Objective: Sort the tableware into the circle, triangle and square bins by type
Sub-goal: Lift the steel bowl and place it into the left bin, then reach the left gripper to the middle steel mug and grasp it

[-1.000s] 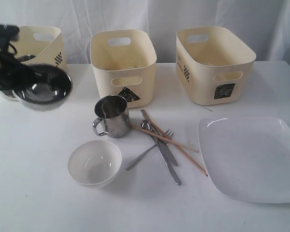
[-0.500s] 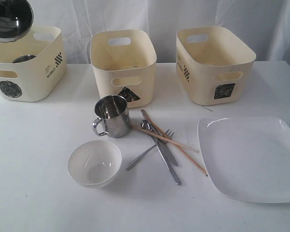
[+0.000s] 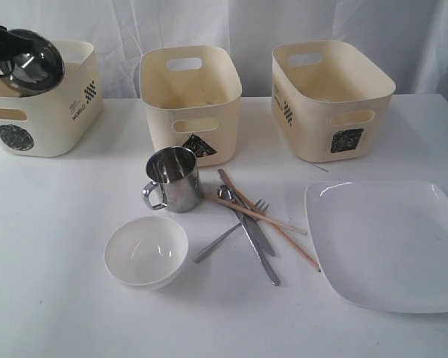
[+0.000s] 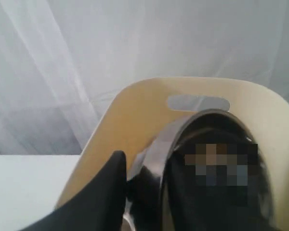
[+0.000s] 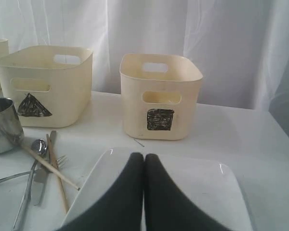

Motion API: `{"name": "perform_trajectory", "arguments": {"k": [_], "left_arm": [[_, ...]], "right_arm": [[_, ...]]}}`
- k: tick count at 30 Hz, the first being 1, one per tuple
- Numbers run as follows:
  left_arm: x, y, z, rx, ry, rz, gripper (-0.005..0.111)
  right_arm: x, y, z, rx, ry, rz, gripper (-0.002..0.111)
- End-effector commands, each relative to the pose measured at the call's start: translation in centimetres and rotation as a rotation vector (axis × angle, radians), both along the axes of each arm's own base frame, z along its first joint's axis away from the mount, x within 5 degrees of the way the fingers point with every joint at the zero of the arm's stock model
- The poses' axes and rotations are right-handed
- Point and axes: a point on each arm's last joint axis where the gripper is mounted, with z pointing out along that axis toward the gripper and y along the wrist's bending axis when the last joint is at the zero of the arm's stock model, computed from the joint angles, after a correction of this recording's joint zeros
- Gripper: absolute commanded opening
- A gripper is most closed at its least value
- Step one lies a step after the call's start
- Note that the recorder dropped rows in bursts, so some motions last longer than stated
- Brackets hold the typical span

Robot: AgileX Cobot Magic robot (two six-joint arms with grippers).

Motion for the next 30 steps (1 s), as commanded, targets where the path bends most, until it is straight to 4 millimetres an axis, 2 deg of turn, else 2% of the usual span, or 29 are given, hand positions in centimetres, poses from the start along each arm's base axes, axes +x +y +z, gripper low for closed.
{"name": "perform_trajectory", "arguments": {"k": [1,3,6,10,14,15,19,22,24,27,30], "left_arm": [[0.7,0.3,-0.7,-0.077,-0.020,0.015,0.042],[0.7,0.4,-0.7,-0.093,-0.013,0.026,0.045],[0.2,0.0,0.3,-0.142,-0.010,0.055,0.049],[-1.8,-1.1,3.0,-0.145,-0.038,0.039,0.049],[-5.1,-2.6,5.0,-0.113,-0.036,0.005,0.049],[-6.0,-2.9,5.0,-0.102,-0.022,-0.002,0.049],[-11.0,-5.8,6.1,-0.039,0.022,-0.061,0.048],[-14.9,-8.9,6.1,0.031,0.083,-0.128,0.050],[-16.8,-10.9,5.7,0.117,0.129,-0.191,0.056],[-18.0,-13.0,4.7,0.111,0.194,-0.227,0.066],[-18.1,-14.8,3.6,0.046,0.236,-0.258,0.067]], "right_arm": [[0.0,-0.1,0.0,-0.002,-0.010,-0.010,0.000],[0.0,-0.1,0.0,-0.002,-0.010,-0.010,0.000],[0.0,-0.1,0.0,-0.002,-0.010,-0.010,0.000],[0.0,-0.1,0.0,-0.002,-0.010,-0.010,0.000],[0.0,-0.1,0.0,-0.002,-0.010,-0.010,0.000],[0.0,-0.1,0.0,-0.002,-0.010,-0.010,0.000],[0.0,-0.1,0.0,-0.002,-0.010,-0.010,0.000],[0.0,-0.1,0.0,-0.002,-0.010,-0.010,0.000],[0.0,-0.1,0.0,-0.002,-0.010,-0.010,0.000],[0.0,-0.1,0.0,-0.002,-0.010,-0.010,0.000],[0.0,-0.1,0.0,-0.002,-0.010,-0.010,0.000]]}}
